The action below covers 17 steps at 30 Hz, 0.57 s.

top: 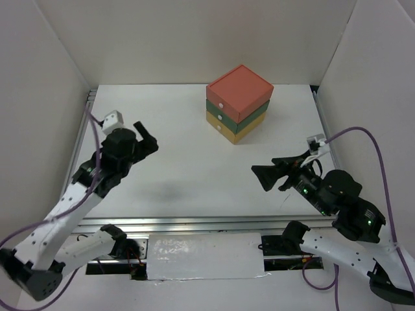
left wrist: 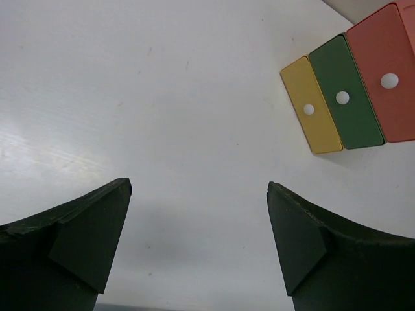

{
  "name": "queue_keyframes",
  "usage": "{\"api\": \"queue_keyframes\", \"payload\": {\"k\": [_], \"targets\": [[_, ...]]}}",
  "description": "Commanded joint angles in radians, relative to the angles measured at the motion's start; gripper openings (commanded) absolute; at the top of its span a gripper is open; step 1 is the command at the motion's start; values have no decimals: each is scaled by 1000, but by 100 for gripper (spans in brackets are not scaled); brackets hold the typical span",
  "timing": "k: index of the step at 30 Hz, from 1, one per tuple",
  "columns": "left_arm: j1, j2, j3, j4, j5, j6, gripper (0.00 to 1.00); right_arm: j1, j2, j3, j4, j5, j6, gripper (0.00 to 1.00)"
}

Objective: Organize the makeup

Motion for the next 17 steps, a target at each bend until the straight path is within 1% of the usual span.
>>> {"api": "queue_keyframes", "payload": {"k": [1, 2, 6, 7, 10, 14, 17], "targets": [[-2, -151, -28, -201, -41, 89, 99, 3, -38, 74, -108, 122, 12, 100], [-2, -227, -28, -267, -66, 95, 99, 5, -46, 82, -123, 136, 12, 100], [-3, -393, -10, -399, -132, 120, 99, 5, -109, 93, -193, 167, 21, 100], [-3, -458, -10, -407, -138, 124, 99, 5, -119, 93, -203, 178, 24, 100], [-5, -559, -2, -375, -115, 181, 99, 3, -150, 96, -243, 196, 29, 100], [-3, -627, -1, -396, -183, 173, 99, 5, -178, 94, -258, 198, 33, 100], [-3, -665, -36, -370, -186, 173, 99, 2, -175, 96, -257, 199, 30, 100]]}}
